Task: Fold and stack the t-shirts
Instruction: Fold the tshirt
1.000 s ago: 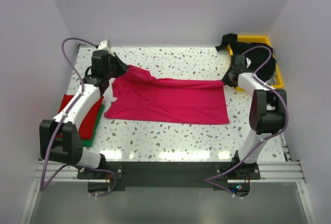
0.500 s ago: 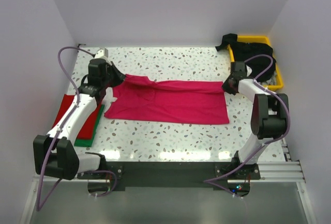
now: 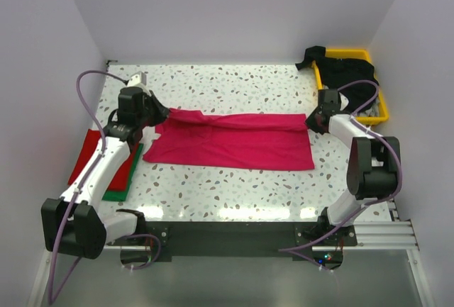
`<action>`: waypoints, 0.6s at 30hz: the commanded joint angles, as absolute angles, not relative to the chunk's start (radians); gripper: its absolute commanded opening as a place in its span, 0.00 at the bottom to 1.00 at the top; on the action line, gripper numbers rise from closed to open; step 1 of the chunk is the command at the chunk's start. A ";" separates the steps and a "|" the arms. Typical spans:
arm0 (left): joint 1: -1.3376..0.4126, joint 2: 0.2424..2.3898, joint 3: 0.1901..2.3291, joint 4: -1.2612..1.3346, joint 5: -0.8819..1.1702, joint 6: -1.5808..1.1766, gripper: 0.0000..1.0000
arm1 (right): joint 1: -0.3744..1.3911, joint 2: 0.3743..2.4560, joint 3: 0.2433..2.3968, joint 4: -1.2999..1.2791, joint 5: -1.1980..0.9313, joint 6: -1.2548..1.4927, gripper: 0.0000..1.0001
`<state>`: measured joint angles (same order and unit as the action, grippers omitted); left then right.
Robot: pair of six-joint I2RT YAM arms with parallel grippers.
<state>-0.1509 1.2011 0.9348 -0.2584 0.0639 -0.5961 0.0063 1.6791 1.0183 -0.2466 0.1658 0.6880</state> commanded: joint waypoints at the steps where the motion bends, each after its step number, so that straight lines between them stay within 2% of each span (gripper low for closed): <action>1: -0.143 1.164 0.919 -0.264 0.048 -0.574 0.00 | 0.003 1.597 0.988 -0.198 0.190 0.718 0.00; 18: -0.118 1.068 0.861 -0.307 0.021 -0.554 0.00 | 0.003 1.552 0.902 -0.179 0.169 0.735 0.00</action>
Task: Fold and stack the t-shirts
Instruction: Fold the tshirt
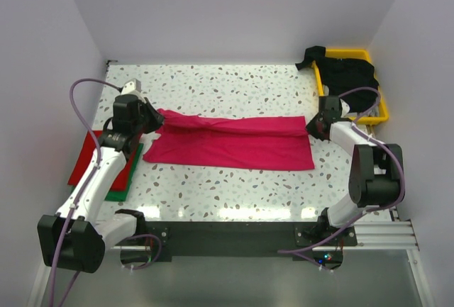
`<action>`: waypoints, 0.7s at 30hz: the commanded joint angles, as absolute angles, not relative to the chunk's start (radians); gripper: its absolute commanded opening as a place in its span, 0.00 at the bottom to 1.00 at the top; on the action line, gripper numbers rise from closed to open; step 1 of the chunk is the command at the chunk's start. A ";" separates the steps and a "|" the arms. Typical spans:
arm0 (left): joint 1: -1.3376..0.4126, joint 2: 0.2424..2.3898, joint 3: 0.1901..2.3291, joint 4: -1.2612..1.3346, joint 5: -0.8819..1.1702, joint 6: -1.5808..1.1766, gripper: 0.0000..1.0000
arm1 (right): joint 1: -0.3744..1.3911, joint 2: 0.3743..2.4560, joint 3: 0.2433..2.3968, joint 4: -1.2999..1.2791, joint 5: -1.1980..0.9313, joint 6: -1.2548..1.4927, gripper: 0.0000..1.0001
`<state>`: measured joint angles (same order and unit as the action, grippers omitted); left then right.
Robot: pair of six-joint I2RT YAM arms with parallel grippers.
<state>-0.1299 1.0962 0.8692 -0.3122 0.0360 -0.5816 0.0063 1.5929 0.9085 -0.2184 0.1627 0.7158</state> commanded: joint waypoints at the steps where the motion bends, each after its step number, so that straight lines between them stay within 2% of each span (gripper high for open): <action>1: -0.117 1.068 0.859 -0.308 0.020 -0.554 0.00 | 0.003 1.551 0.902 -0.179 0.164 0.738 0.00; 7: -0.112 1.063 0.851 -0.311 0.028 -0.551 0.00 | 0.003 1.516 0.891 -0.189 0.175 0.735 0.00; 17: -0.110 1.046 0.831 -0.336 0.032 -0.554 0.00 | -0.025 1.456 0.812 -0.173 0.199 0.738 0.06; 20: -0.110 1.043 0.818 -0.342 0.041 -0.560 0.00 | -0.026 1.447 0.801 -0.175 0.207 0.730 0.12; 21: -0.110 1.043 0.805 -0.339 0.047 -0.561 0.00 | -0.028 1.447 0.798 -0.175 0.204 0.729 0.18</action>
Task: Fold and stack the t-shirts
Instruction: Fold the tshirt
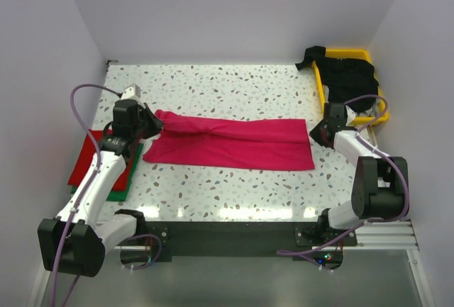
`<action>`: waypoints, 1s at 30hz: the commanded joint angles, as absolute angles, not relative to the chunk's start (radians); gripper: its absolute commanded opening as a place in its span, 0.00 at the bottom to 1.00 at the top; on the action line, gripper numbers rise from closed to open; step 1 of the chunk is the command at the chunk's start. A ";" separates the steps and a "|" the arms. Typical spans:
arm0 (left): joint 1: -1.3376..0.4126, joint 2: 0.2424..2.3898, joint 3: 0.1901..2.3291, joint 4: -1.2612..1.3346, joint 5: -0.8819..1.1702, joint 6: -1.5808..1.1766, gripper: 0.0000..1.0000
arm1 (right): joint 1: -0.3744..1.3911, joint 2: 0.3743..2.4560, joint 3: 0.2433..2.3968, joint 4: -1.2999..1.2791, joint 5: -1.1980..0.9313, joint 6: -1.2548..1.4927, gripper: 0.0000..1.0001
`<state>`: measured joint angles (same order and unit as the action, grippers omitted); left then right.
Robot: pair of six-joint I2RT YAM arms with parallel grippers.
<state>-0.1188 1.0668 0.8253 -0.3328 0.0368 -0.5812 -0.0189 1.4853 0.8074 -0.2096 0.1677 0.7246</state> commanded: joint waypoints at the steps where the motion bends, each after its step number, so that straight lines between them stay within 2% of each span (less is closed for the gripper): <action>1: -0.110 1.043 0.799 -0.337 0.061 -0.571 0.00 | -0.028 1.447 0.799 -0.175 0.201 0.729 0.22; 4: -0.110 1.043 0.767 -0.322 0.089 -0.584 0.00 | -0.028 1.436 0.804 -0.172 0.166 0.723 0.31; 11: -0.110 1.051 0.752 -0.307 0.121 -0.589 0.00 | -0.008 1.433 0.835 -0.158 0.072 0.695 0.34; 19: -0.110 1.100 0.729 -0.296 0.140 -0.600 0.00 | 0.260 1.462 0.905 -0.150 0.144 0.704 0.34; 30: -0.110 1.111 0.565 -0.215 0.183 -0.745 0.00 | 0.566 1.750 1.204 -0.091 0.025 0.638 0.34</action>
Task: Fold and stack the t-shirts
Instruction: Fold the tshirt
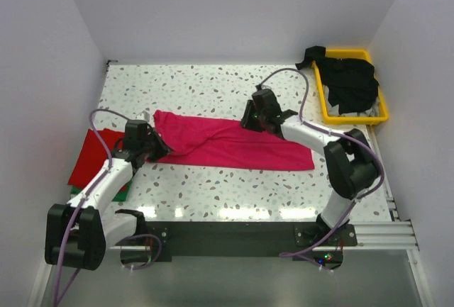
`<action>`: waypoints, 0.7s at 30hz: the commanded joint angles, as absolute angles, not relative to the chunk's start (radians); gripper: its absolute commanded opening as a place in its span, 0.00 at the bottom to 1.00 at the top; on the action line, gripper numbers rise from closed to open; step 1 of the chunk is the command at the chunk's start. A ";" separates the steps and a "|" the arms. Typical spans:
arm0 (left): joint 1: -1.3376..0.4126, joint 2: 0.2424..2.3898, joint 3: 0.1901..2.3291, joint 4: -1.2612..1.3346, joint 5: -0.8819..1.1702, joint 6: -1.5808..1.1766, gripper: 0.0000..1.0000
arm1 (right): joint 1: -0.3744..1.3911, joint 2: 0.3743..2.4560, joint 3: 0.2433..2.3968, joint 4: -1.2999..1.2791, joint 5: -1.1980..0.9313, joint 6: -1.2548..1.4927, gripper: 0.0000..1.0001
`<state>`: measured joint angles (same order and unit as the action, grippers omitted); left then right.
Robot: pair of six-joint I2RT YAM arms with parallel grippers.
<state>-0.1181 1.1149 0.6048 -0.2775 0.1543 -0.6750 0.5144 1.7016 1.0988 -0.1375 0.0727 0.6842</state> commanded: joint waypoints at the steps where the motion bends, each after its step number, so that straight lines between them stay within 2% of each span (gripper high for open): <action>1: -0.110 1.108 0.536 -0.207 0.184 -0.755 0.00 | 0.578 1.770 1.227 -0.089 0.014 0.631 0.35; 12: -0.110 1.118 0.433 -0.158 0.175 -0.816 0.00 | 0.771 2.002 1.532 -0.130 -0.098 0.457 0.36; 21: -0.110 1.115 0.425 -0.153 0.172 -0.819 0.00 | 0.874 2.131 1.689 -0.253 -0.003 0.364 0.43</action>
<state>-0.1181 1.1191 0.4313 -0.1978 0.1638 -0.8024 0.8616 2.1162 1.6253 -0.1982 -0.0528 0.4232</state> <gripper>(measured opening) 0.045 0.428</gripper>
